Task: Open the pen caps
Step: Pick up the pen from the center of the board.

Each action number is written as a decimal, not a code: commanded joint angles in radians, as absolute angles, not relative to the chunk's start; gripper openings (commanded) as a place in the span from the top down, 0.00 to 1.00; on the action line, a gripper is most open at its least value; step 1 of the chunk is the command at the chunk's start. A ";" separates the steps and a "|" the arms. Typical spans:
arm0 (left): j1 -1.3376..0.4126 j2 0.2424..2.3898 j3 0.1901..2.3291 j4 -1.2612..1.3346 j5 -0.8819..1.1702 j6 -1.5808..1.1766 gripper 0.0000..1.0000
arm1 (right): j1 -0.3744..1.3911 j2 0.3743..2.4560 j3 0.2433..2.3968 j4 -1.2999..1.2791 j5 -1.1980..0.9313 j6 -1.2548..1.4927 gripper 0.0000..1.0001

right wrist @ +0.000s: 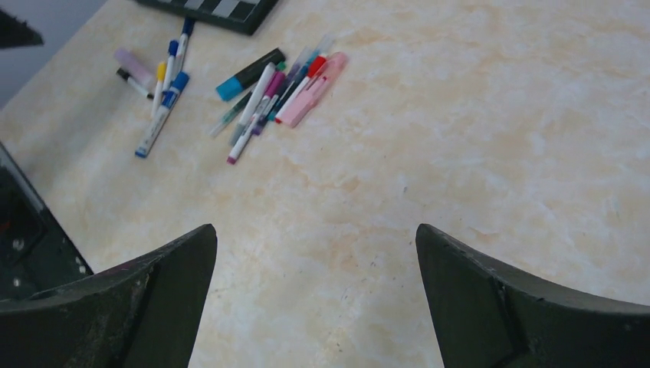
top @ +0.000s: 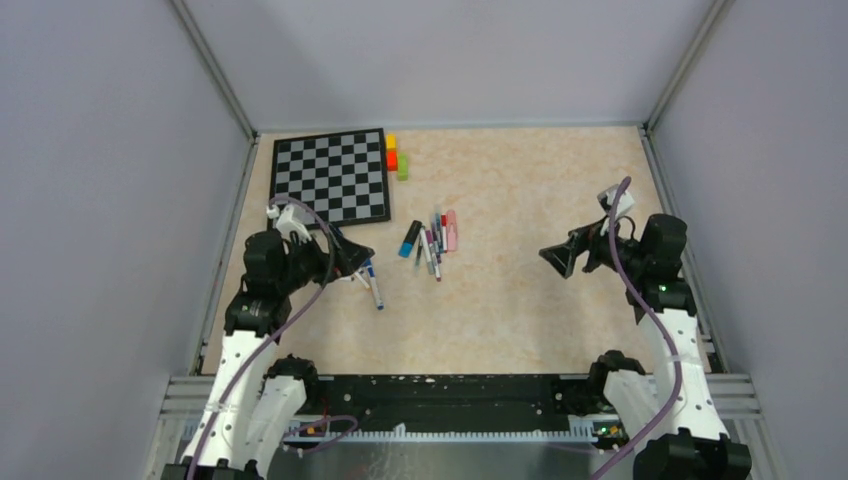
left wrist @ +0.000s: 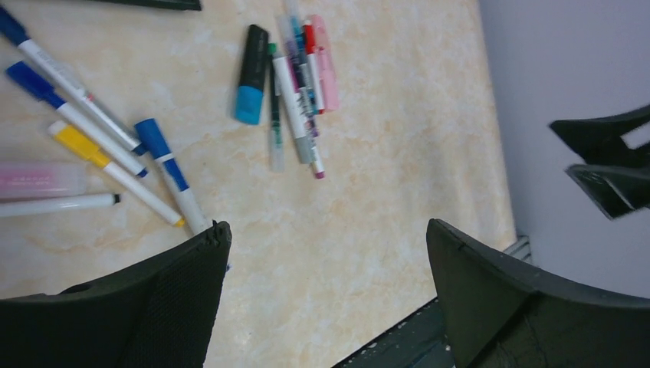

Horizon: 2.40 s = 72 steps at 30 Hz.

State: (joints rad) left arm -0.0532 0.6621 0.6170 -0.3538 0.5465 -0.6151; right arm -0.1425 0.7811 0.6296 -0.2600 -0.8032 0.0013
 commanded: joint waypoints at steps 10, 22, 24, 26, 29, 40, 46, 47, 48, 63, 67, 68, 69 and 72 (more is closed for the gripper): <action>-0.334 0.941 0.707 -0.465 0.017 -0.547 0.01 | -0.159 0.756 0.668 -0.359 -0.926 -0.283 0.02; -0.382 1.159 0.743 -0.432 -0.112 -0.637 0.02 | -0.160 0.753 0.651 -0.345 -0.865 -0.279 0.09; -0.384 1.173 0.745 -0.415 -0.106 -0.638 0.03 | -0.160 0.752 0.647 -0.339 -0.860 -0.276 0.09; -0.385 1.191 0.747 -0.403 -0.110 -0.636 0.03 | -0.160 0.751 0.642 -0.331 -0.852 -0.272 0.10; -0.390 1.217 0.759 -0.398 -0.109 -0.634 0.04 | -0.160 0.752 0.642 -0.331 -0.844 -0.272 0.10; -0.462 1.268 0.773 -0.387 -0.214 -0.682 0.27 | -0.161 0.755 0.637 -0.325 -0.841 -0.272 0.10; -0.487 1.339 0.792 -0.391 -0.257 -0.683 0.42 | -0.161 0.762 0.634 -0.322 -0.842 -0.272 0.10; -0.488 1.349 0.794 -0.389 -0.267 -0.683 0.42 | -0.161 0.764 0.634 -0.322 -0.842 -0.272 0.10; -0.489 1.359 0.796 -0.390 -0.271 -0.683 0.42 | -0.161 0.765 0.634 -0.322 -0.841 -0.272 0.10; -0.491 1.494 0.802 -0.357 -0.250 -0.680 0.62 | -0.161 0.768 0.632 -0.324 -0.837 -0.276 0.11; -0.491 1.508 0.797 -0.349 -0.243 -0.681 0.65 | -0.161 0.765 0.632 -0.323 -0.838 -0.276 0.11; -0.490 1.512 0.795 -0.348 -0.241 -0.680 0.65 | -0.161 0.765 0.632 -0.322 -0.837 -0.277 0.11; -0.490 1.518 0.795 -0.348 -0.241 -0.680 0.66 | -0.161 0.764 0.632 -0.324 -0.836 -0.278 0.11; -0.491 1.529 0.793 -0.350 -0.233 -0.679 0.71 | -0.161 0.760 0.634 -0.325 -0.834 -0.279 0.11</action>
